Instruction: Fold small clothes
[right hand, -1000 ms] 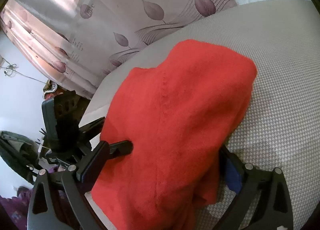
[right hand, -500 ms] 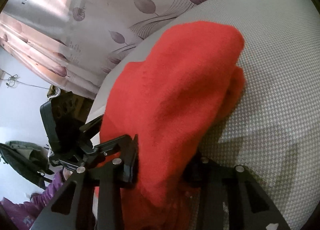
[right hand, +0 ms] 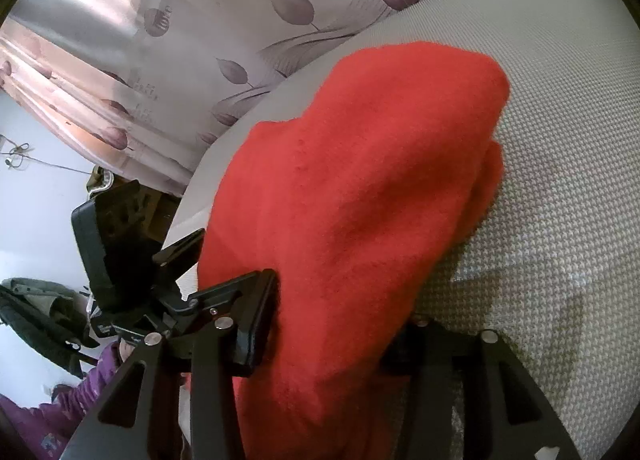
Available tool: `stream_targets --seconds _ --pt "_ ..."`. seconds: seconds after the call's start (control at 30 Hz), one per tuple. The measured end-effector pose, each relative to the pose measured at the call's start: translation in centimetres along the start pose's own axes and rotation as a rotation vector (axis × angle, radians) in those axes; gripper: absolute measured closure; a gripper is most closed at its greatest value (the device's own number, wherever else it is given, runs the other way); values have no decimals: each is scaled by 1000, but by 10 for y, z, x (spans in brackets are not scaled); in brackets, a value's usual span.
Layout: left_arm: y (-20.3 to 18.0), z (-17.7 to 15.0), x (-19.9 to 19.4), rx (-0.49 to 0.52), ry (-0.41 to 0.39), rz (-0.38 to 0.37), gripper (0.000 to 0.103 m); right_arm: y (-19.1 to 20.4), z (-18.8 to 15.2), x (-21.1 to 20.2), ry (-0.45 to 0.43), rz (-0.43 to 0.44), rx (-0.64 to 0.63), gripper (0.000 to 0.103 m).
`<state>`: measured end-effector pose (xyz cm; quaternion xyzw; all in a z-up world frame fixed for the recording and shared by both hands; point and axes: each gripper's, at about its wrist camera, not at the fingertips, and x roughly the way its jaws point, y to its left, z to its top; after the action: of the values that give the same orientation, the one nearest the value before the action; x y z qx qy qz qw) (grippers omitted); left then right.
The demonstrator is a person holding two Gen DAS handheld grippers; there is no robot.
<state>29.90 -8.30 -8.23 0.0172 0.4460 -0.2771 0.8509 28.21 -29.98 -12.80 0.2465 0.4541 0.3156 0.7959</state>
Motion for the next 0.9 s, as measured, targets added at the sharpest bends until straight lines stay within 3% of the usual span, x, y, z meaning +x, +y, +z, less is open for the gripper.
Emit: stream_targets --seconds 0.1,0.23,0.37,0.6,0.9 --pt "-2 -3 -3 3 -12 -2 24 1 -1 1 5 -5 4 74" --pt "-1 -5 -10 -10 -36 -3 42 3 -6 0 -25 30 50 76" --pt "6 -9 -19 -42 -43 -22 51 7 -9 -3 -42 66 72 77" --pt "13 -25 -44 -77 -45 -25 55 33 -18 -4 -44 109 57 78" --pt "23 -67 -95 -96 -51 12 55 64 -48 5 -15 194 59 78"
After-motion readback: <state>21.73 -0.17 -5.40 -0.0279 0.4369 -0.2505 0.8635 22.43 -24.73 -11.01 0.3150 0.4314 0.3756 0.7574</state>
